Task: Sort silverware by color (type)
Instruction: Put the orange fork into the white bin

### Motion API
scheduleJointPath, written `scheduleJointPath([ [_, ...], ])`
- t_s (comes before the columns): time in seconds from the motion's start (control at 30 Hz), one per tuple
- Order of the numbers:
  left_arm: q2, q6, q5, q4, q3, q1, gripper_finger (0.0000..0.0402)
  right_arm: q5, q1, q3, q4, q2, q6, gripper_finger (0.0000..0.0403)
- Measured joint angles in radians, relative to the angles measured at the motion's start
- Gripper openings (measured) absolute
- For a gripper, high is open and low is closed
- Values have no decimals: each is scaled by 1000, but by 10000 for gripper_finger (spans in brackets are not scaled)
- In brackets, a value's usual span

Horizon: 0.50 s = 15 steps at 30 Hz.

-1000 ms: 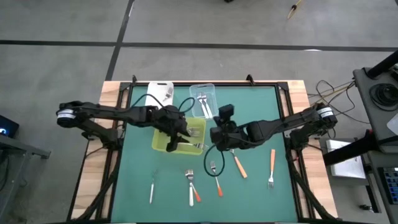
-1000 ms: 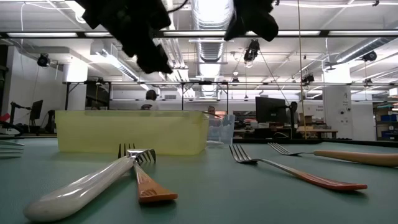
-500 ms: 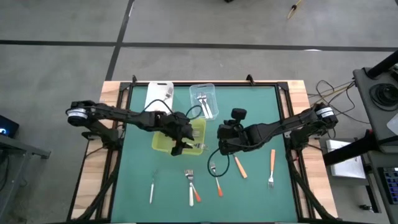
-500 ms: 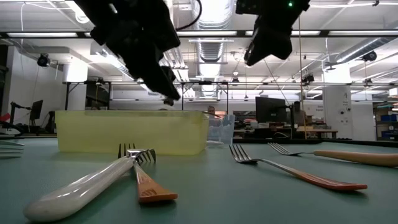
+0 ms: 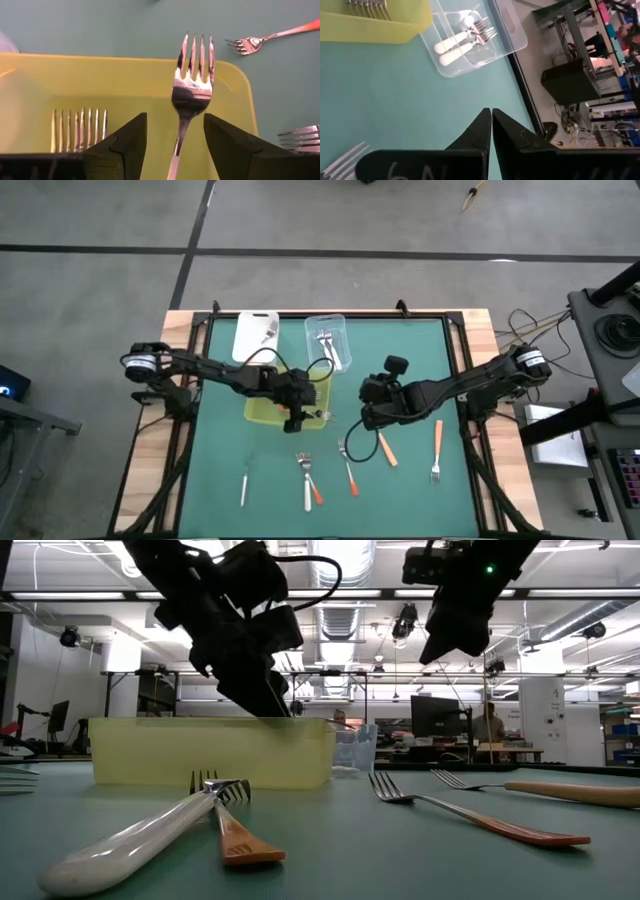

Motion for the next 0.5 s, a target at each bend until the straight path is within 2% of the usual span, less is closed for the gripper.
scheduleJointPath([
  [0.23,10,0,0,19,0,-2,177,0,3,-51,80,0,9,8],
  [0.5,34,-4,0,27,0,-3,155,8,2,-69,125,0,8,8],
])
